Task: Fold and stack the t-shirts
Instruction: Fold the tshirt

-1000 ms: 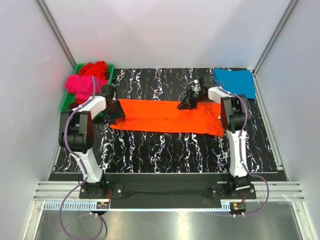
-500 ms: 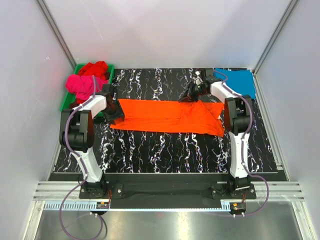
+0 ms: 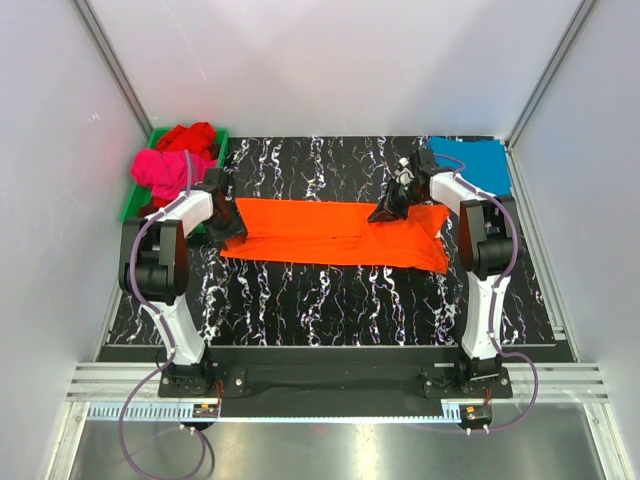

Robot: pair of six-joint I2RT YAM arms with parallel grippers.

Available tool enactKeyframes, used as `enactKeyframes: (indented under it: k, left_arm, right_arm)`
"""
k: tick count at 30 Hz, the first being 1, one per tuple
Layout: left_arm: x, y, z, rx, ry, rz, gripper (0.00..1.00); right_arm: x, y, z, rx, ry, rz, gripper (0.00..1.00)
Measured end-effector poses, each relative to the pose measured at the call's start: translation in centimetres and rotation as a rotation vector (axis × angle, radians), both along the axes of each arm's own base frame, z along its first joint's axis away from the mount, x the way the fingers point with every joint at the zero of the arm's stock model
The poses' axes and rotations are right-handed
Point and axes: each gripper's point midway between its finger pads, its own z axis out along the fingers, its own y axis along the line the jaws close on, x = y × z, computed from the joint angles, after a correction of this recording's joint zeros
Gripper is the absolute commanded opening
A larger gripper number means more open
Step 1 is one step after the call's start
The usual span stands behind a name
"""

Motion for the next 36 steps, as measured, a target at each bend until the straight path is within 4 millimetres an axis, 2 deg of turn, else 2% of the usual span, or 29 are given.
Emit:
enactKeyframes:
  k: [4,8,13,19,22,29,33,36]
  left_arm:
    - [-0.3,0.2,-0.1,0.010,0.014,0.003,0.56]
    - [-0.6,0.4,-0.1,0.024,0.026,0.007,0.55]
    - [-0.9,0.7,-0.2,0.036,0.036,0.017,0.56]
    - [-0.9,0.6,-0.2,0.034,0.034,0.031,0.56]
    - [-1.0,0.5,-0.3,0.036,0.035,0.039,0.56]
    - [-2.3,1.0,-0.8,0.064,0.043,0.063,0.56]
    - [-3.3,1.2,-0.9,0.071,0.048,0.071,0.56]
    - [-3.9,1.2,-0.8,0.072,0.051,0.073,0.57]
  right_arm:
    - [0.5,-0.6,-0.7,-0.007,0.003,0.000,0.00]
    - [1.8,-0.8,-2.3,-0.012,0.011,0.004,0.00]
    - [2.4,-0.7,-4.1,-0.013,0.040,0.006,0.00]
    - [2.8,-0.2,-3.5,0.010,0.025,0.019,0.06]
    - [2.8,0.0,-3.5,0.011,0.024,0.022,0.18]
    - [2.2,-0.2,-3.6,-0.003,0.040,0.033,0.30]
    - [1.3,-1.8,-2.4,-0.085,0.083,-0.016,0.34]
    - [0.3,-4.3,0.3,-0.172,0.087,-0.101,0.39]
